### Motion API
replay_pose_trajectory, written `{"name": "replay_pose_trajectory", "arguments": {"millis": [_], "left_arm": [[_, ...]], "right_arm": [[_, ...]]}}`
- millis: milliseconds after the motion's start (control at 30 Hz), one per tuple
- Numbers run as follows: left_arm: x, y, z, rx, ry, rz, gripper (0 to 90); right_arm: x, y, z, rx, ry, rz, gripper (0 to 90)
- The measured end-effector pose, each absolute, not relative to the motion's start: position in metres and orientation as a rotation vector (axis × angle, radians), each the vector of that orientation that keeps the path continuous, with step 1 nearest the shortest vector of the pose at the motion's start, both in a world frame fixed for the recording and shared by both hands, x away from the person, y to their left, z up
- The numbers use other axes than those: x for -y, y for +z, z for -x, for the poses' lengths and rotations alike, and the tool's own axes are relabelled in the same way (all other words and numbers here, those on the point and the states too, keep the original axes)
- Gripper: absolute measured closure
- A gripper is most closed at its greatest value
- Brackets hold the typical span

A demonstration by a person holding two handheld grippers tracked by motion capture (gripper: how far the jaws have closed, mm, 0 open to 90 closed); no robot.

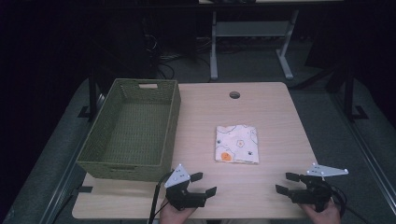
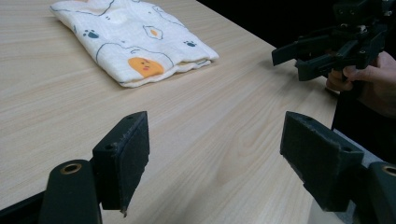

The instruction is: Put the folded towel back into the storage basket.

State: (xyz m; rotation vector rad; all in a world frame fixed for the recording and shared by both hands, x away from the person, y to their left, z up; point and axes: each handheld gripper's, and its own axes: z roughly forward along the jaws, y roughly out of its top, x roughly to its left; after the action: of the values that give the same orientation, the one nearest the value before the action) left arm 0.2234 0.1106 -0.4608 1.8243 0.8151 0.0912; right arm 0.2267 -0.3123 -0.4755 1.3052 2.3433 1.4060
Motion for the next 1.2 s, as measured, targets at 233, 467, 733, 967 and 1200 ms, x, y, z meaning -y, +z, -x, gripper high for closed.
{"name": "replay_pose_trajectory", "arguments": {"millis": [233,467,733,967,1200], "left_arm": [[-0.108,-0.462,-0.227,-0.823,0.056,-1.820,24.6],[-0.103,-0.455,-0.231,-0.821,0.031,-1.810,24.5],[-0.095,-0.448,-0.244,-0.826,0.041,-1.809,24.5],[-0.083,-0.444,-0.256,-0.825,0.045,-1.813,24.5],[-0.074,-0.440,-0.268,-0.836,0.048,-1.815,24.5]], "right_arm": [[0.309,-0.477,-0.234,-2.361,1.416,-1.321,22.4],[0.303,-0.469,-0.243,-2.349,1.483,-1.320,22.0],[0.292,-0.462,-0.259,-2.391,1.489,-1.298,21.3],[0.285,-0.452,-0.277,-2.414,1.502,-1.283,21.1],[0.279,-0.438,-0.296,-2.439,1.492,-1.247,21.2]]}}
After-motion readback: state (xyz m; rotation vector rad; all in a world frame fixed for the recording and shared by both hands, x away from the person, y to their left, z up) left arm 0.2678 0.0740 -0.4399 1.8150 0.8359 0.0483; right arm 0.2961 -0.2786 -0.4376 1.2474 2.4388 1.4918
